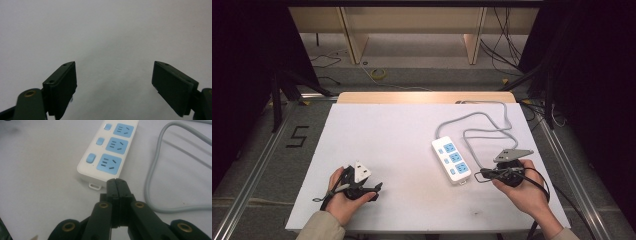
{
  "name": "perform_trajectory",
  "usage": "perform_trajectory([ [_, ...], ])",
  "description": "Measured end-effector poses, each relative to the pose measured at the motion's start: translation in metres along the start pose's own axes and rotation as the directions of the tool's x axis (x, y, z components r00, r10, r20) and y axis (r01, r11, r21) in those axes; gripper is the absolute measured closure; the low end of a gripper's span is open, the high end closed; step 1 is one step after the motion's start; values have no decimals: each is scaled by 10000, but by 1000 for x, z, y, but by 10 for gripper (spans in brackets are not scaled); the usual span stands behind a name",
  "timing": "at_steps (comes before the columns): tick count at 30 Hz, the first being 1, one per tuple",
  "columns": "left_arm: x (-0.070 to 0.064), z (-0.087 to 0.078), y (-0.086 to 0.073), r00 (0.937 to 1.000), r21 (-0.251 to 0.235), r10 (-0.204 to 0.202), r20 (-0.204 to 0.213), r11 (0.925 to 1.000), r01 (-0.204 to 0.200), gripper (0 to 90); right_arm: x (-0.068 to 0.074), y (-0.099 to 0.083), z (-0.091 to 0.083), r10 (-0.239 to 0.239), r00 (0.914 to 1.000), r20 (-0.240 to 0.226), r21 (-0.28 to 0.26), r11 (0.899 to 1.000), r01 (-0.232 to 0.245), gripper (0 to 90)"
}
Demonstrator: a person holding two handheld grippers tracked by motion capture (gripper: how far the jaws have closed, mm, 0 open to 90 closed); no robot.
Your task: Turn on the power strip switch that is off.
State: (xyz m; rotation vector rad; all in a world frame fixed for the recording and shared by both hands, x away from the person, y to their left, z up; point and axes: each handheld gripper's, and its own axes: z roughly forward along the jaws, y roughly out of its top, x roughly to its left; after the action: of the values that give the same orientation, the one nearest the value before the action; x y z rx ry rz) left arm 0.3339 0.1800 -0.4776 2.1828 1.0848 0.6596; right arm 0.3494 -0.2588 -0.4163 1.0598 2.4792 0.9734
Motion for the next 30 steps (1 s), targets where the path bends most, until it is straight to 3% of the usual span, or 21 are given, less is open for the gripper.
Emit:
perform_trajectory([
  [30,0,0,0,10000,-20,10,-10,10000,-10,196,6,17,10,-178,9997,-136,280,9994,182,900],
])
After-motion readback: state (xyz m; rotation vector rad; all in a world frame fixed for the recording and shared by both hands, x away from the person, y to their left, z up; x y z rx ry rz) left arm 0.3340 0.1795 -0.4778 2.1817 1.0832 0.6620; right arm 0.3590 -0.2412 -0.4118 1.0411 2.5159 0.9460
